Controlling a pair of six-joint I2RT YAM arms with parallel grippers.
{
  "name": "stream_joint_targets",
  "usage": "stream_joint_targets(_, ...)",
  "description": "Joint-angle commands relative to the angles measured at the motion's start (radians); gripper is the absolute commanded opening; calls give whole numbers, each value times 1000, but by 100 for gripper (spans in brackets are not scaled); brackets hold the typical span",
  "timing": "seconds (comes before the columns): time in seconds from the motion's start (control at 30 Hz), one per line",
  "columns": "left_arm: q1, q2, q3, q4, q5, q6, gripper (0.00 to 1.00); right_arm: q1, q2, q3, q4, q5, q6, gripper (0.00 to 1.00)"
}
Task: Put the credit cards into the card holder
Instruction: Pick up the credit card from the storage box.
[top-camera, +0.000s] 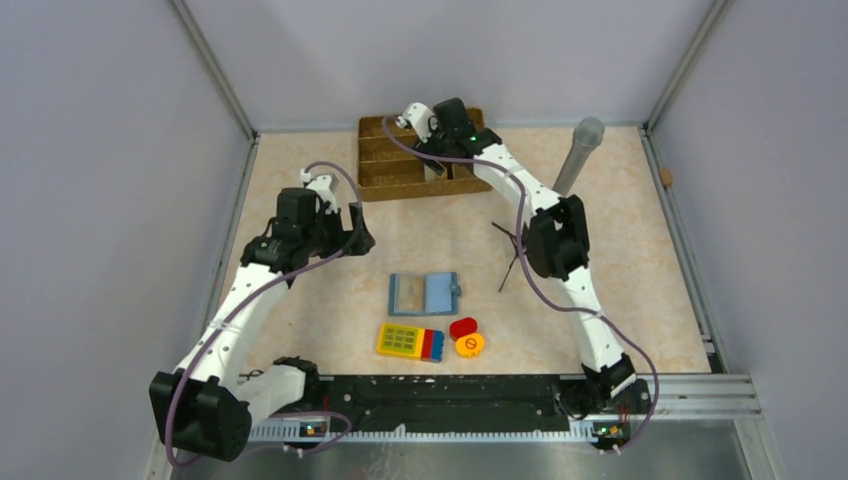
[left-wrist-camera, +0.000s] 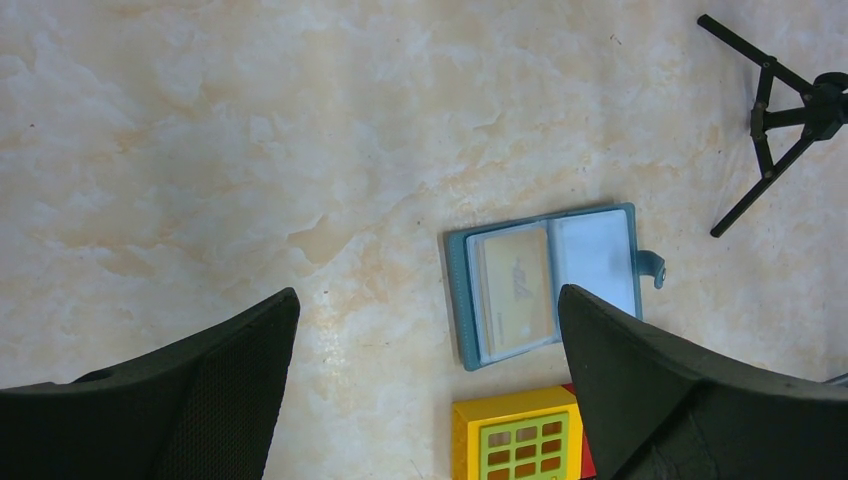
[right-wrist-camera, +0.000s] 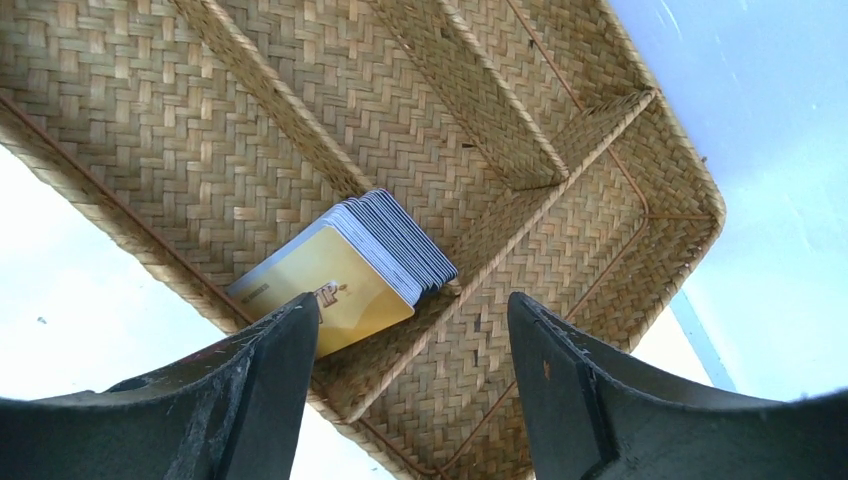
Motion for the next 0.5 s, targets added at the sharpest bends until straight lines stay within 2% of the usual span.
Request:
stream_joint_targets(0.0, 10, 5, -10, 48, 34, -6, 99, -22, 52, 43, 30, -24, -20, 69)
stream_joint_targets(0.3, 14, 10, -11, 51, 54, -11, 99, -33, 107, 84, 41, -55, -29, 73)
stream_joint_targets(0.47, 15, 10, -11, 52, 57, -12, 99, -38, 122, 95, 65, -55, -27, 72)
